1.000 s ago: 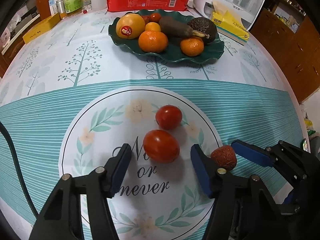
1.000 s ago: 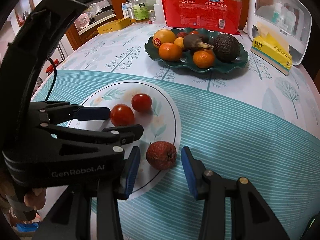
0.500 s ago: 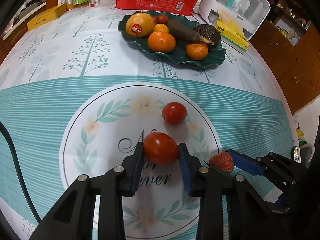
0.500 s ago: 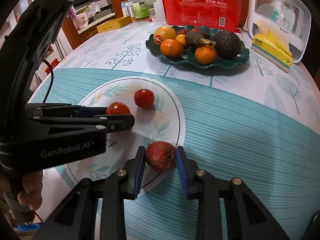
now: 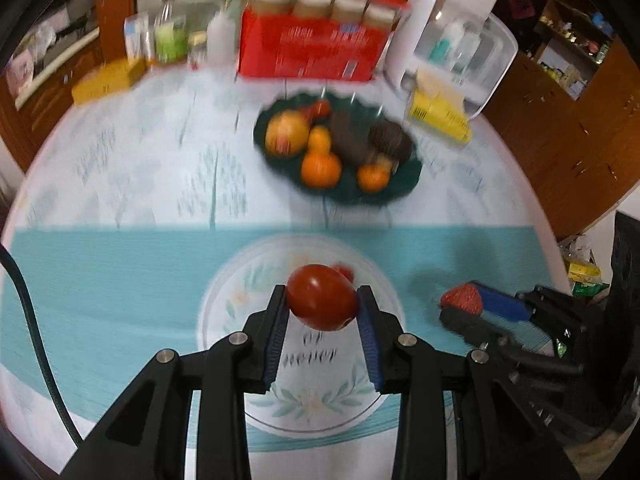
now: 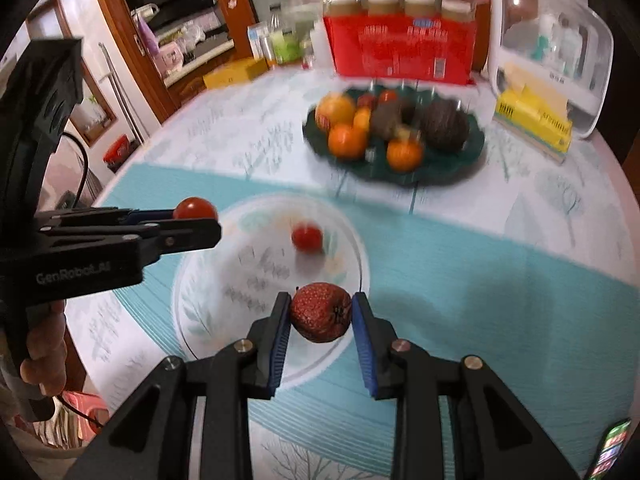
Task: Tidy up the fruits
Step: 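Carry the cherry tomato and lychee over the green plate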
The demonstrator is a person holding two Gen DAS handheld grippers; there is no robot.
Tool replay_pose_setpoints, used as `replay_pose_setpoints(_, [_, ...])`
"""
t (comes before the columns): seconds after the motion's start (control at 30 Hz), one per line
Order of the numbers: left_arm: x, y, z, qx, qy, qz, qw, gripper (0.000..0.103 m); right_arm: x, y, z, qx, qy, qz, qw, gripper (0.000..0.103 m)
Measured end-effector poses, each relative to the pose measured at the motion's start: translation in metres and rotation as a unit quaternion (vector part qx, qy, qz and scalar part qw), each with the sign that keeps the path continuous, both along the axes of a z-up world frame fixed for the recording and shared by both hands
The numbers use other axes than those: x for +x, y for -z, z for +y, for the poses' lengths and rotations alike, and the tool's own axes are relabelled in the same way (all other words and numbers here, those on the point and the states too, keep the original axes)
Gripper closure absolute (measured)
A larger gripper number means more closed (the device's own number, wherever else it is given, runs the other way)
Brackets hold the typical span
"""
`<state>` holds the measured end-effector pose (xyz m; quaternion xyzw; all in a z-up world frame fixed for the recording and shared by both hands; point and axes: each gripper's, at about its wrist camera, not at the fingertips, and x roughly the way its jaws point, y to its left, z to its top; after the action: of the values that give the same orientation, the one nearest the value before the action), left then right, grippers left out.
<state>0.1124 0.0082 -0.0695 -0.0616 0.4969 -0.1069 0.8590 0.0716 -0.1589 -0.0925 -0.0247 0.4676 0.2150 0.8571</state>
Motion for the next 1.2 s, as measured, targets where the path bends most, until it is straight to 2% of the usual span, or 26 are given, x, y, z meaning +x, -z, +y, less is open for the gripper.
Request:
replay_pose_setpoints(0.17, [0.027, -0.073, -0.007, 0.031, 0.031, -0.055, 0.9975, 0.070, 0.037, -0.073, -0.016, 0.025, 0.020, -0.039, 0.999, 0.072])
replay_pose_setpoints(0.27, [0.050, -0.109, -0.014, 0.051, 0.047, -0.082, 0.9942, 0.070, 0.060, -0.114, -0.024, 0.030, 0.031, -0.071, 0.997, 0.072])
replay_pose_setpoints(0.37, [0.077, -0.139, -0.021, 0.055, 0.061, -0.098, 0.9917, 0.070, 0.090, -0.155, -0.029, 0.026, 0.042, -0.105, 0.993, 0.072])
replay_pose_setpoints(0.47, [0.107, -0.156, -0.029, 0.074, 0.066, -0.113, 0.9887, 0.070, 0.119, -0.178, -0.030, 0.017, 0.054, -0.128, 0.990, 0.072])
replay_pose_setpoints(0.57, [0.140, -0.158, -0.036, 0.074, 0.071, -0.110, 0.9886, 0.070, 0.148, -0.183, -0.029, 0.009, 0.067, -0.133, 0.989, 0.072])
replay_pose_setpoints(0.73, [0.191, -0.131, -0.044, 0.066, 0.073, -0.102, 0.9900, 0.070, 0.196, -0.157, -0.026, -0.007, 0.082, -0.113, 0.990, 0.072])
replay_pose_setpoints(1.03, [0.262, -0.014, -0.059, 0.061, 0.090, -0.018, 0.9939, 0.070, 0.262, -0.050, -0.025, -0.019, 0.094, -0.020, 0.995, 0.072])
replay_pose_setpoints(1.2, [0.284, 0.041, -0.061, 0.061, 0.094, 0.024, 0.9934, 0.070, 0.285, 0.007, -0.028, -0.029, 0.097, 0.029, 0.994, 0.072])
